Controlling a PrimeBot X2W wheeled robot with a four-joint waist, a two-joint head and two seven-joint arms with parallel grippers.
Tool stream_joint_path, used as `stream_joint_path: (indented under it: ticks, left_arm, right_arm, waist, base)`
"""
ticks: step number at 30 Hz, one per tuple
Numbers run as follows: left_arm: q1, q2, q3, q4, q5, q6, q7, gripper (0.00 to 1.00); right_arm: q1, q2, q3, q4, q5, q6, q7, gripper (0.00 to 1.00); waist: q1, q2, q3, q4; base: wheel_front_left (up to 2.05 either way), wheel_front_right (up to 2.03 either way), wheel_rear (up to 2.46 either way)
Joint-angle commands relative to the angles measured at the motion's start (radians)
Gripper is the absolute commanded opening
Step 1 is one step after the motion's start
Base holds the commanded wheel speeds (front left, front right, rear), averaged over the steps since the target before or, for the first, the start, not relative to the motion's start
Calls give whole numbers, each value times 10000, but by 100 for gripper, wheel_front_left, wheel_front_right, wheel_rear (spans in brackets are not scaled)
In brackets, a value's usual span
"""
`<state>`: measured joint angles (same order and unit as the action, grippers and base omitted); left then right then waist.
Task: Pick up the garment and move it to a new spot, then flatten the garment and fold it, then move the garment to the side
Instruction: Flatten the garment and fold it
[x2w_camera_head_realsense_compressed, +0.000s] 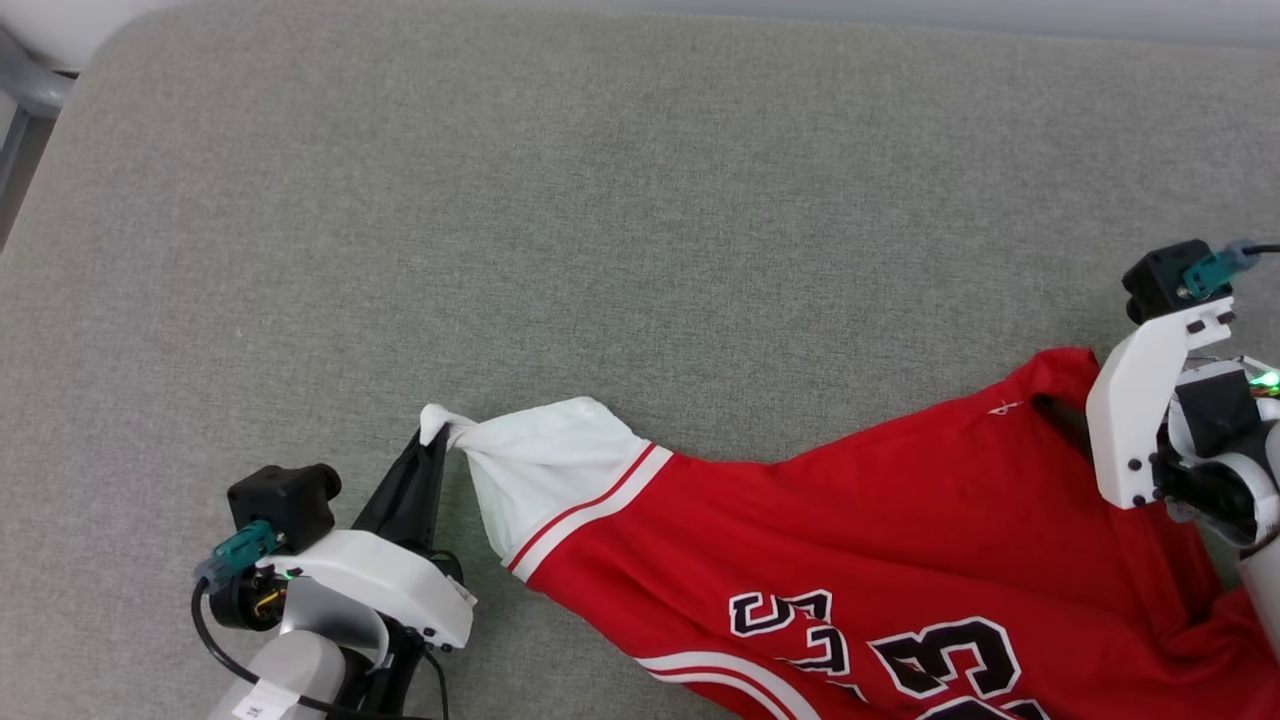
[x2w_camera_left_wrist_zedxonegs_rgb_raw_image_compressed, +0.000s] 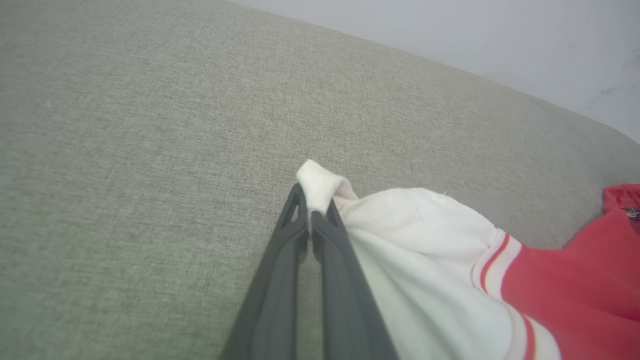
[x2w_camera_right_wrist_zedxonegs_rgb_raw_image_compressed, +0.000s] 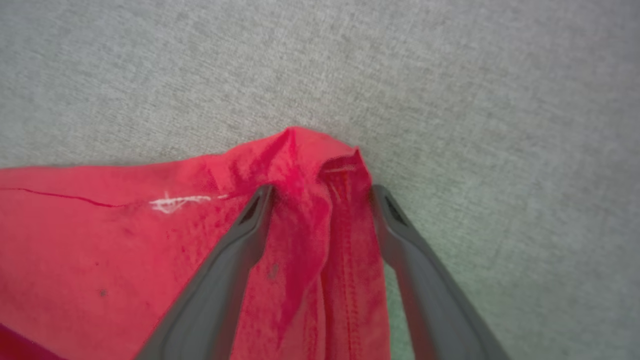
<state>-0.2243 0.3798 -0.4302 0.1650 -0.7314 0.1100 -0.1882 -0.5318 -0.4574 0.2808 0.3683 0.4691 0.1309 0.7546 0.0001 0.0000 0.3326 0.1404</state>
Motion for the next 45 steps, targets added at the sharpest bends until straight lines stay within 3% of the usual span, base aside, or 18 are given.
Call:
stream_joint_path:
  ticks: [1, 2, 3, 9, 15, 23, 33, 45]
  left_arm:
    - [-149, -31, -9, 93, 18, -60, -84, 0]
    - [-181, -55, -15, 141, -1, -97, -107, 0]
    - [-213, -74, -13, 179, -16, -100, -109, 0]
    - [-253, -82, 97, 392, -146, -152, -201, 0]
    - [-562, 366, 394, 126, -106, -61, -103, 0]
    - [-1882, 1041, 675, -318, 119, 21, 495, 0]
    - [-4753, 1214, 851, 955, 68, -390, 1308, 0]
    - [-9469, 1344, 1042, 3618, 797, -714, 1052, 0]
  right_arm:
    - [230, 113, 452, 524, 230, -2, 493, 66]
    - [274, 152, 635, 679, 331, -1, 725, 38]
    - [300, 194, 786, 804, 462, 13, 913, 0]
    - [-313, 91, 861, 798, 954, -5, 420, 0]
    - [-933, -34, 140, 374, 1205, -8, -540, 0]
    - [-1087, 376, -1098, -37, 882, -7, -1336, 0]
    - [-2315, 1285, -2155, 216, -406, -8, -2499, 0]
    - [-5927, 1805, -3209, 1146, -2092, -13, -4192, 0]
  waist:
    - [-1, 0, 86, 62]
    - [-1, 0, 103, 69]
    - [-1, 0, 117, 70]
    - [-1, 0, -45, -48]
    - [-1, 0, -474, -386]
    - [-1, 0, -1053, -1127]
    - [-1, 0, -990, -2074]
    - [-1, 0, 217, -2356]
  base:
    - [0, 0, 0]
    - [0, 0, 0]
    - [0, 0, 0]
    - [0, 0, 0]
    - [0, 0, 0]
    - [0, 0, 0]
    - [0, 0, 0]
    - [0, 0, 0]
